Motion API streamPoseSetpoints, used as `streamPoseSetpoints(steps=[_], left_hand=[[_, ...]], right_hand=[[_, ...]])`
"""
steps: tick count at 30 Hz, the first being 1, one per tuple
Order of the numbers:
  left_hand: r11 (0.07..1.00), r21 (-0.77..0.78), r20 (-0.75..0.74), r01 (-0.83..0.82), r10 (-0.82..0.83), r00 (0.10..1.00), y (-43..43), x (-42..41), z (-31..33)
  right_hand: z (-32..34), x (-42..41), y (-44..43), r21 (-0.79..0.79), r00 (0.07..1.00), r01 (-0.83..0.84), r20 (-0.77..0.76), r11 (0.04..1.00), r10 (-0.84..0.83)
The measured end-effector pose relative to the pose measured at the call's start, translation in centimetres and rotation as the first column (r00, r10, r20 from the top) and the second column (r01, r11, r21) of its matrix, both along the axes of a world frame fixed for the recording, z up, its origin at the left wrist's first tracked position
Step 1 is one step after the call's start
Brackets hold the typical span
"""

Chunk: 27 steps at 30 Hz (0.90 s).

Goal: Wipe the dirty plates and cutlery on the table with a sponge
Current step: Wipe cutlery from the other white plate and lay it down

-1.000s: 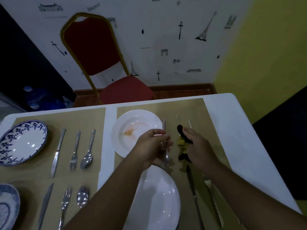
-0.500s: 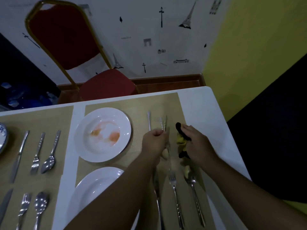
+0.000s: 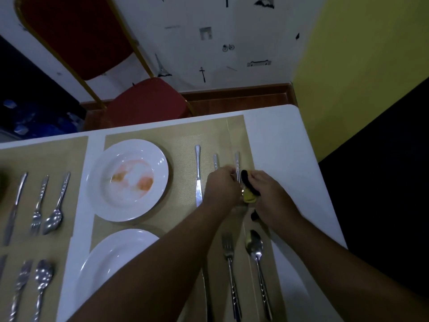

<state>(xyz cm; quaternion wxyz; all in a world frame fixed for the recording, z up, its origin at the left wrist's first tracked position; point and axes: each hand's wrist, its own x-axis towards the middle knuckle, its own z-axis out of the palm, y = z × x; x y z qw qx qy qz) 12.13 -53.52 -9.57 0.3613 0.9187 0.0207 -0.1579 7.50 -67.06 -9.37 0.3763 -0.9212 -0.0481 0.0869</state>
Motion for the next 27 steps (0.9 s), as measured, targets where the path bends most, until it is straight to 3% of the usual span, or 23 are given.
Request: streamPoseSetpoints(steps=[4, 6, 11, 19, 23, 27], left_hand=[[0.957, 0.178, 0.054, 0.230, -0.243, 0.968, 1.0, -1.8, -0.4], [0.942, 0.231, 0.059, 0.245, -0.265, 0.962, 1.5, -2.7, -0.8], [0.957, 0.198, 0.047, 0.212, -0.225, 0.973, 1.6, -2.9, -0.7], [0.999, -0.037, 0.035, 0.002, -0.001, 0.999, 5.4, -3.8, 0.5], [0.961, -0.251, -0.172, -0.118, 0.076, 0.982, 7.6, -5.4, 1.0], [0.929, -0.326, -0.300, -0.175, 0.074, 0.951, 6.7, -6.0, 1.1]], right_hand=[[0.4, -0.1, 0.1, -0.012, 1.000, 0.015, 0.009, 1.000, -0.015], [0.5, -0.2, 0.3, -0.032, 1.000, 0.024, 0.008, 0.999, -0.023], [0.6, -0.2, 0.3, -0.092, 0.998, 0.046, -0.047, 0.995, -0.051], [2.6, -0.2, 2.4, -0.152, 0.991, 0.129, 0.058, 0.980, -0.122], [3.0, -0.3, 4.1, -0.155, 0.988, 0.149, 0.055, 0.977, -0.142], [3.0, -0.8, 3.8, -0.190, 0.985, 0.175, 0.045, 0.966, -0.169]])
